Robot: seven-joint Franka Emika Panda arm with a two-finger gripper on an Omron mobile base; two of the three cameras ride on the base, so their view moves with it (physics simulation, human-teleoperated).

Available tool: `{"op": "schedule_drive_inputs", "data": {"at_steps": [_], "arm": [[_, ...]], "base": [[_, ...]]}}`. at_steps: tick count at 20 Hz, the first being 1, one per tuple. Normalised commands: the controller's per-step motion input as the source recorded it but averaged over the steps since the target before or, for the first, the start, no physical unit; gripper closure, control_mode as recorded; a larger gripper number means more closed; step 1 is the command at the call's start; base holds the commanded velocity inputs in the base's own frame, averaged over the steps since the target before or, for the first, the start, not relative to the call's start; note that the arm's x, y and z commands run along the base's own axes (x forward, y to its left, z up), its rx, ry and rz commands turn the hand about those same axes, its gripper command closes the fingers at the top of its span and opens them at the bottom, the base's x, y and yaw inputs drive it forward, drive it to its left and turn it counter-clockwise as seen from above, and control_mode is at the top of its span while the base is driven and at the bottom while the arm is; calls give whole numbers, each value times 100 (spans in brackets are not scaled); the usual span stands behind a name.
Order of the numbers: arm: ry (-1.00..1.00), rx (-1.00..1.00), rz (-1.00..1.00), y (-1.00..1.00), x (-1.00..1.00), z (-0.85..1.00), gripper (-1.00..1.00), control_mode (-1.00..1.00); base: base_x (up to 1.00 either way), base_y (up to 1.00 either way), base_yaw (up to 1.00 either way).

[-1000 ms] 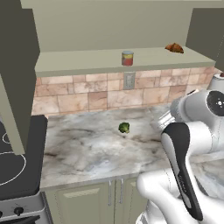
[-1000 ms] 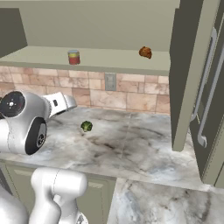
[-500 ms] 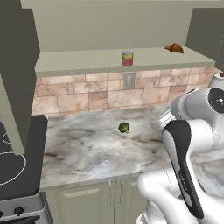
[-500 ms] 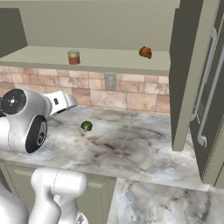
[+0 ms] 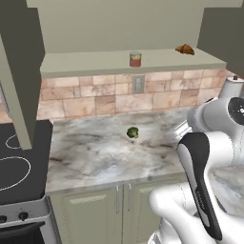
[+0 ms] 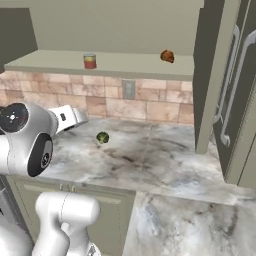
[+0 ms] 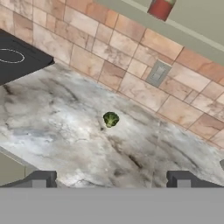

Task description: Pick the canned food and bar from the counter and place them in the cabinets closest to them.

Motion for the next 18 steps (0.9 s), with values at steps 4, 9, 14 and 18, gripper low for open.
{"op": "schedule_drive_inputs", "data": {"at_steps": [4, 9, 14, 18], "arm": [[0, 0, 0, 0, 0, 0, -100, 100], [0, 0, 0, 0, 0, 0, -100, 100], [0, 0, 0, 0, 0, 0, -100, 100], [0, 0, 0, 0, 0, 0, -100, 100]], "base": [[-45, 0, 1], [-40, 0, 1], [-46, 0, 1], [-53, 0, 2]]}}
